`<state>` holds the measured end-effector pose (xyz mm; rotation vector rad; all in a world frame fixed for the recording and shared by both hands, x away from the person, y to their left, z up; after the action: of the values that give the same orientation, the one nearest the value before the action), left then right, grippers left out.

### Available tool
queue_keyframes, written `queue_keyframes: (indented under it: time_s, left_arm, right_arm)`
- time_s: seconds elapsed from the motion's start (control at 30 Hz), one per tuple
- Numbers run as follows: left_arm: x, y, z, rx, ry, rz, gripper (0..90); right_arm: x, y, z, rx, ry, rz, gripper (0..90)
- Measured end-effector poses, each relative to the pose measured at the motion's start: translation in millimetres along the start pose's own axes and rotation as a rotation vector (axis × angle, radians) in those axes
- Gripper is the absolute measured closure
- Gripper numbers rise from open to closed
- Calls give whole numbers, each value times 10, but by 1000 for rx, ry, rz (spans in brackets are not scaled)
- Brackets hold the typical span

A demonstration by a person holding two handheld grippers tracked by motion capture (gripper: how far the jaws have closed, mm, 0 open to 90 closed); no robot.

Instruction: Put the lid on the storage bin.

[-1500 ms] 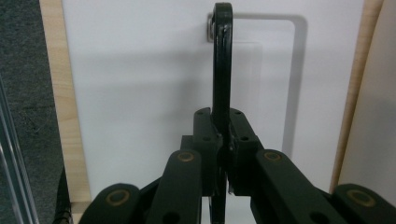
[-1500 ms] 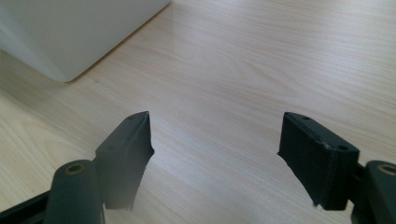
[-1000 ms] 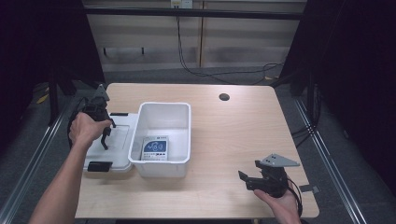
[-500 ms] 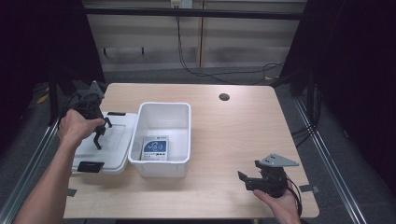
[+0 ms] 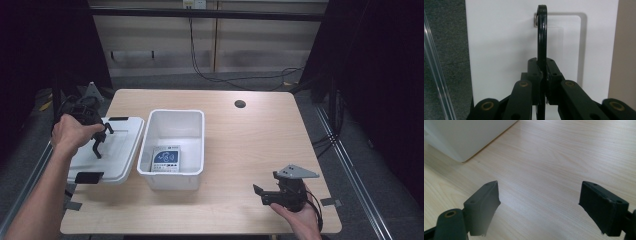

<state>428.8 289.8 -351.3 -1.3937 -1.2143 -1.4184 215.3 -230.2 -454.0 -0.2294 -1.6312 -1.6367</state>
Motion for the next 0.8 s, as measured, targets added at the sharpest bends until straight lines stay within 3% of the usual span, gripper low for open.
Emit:
queue_keyframes:
  time_s: [0.43,0.8]
  left_arm:
    - [185,-39,4,-8,-29,-24,848]
    - [338,-48,3,-7,-31,-46,848]
  right_arm:
    - [-5,-4,2,6,2,5,158]
    - [-8,-5,1,6,5,8,158]
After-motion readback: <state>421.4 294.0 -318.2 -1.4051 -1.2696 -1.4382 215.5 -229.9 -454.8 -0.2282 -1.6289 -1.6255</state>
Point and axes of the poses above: each handheld gripper's, and its own axes: x roughly backward along the jaws, y roughly out of its top, z roughly to its left, the point moved 1 cm from there along -x, roughly forward along the jaws, and after that the axes turned 6 degrees about -x, right-handed, at the moved point
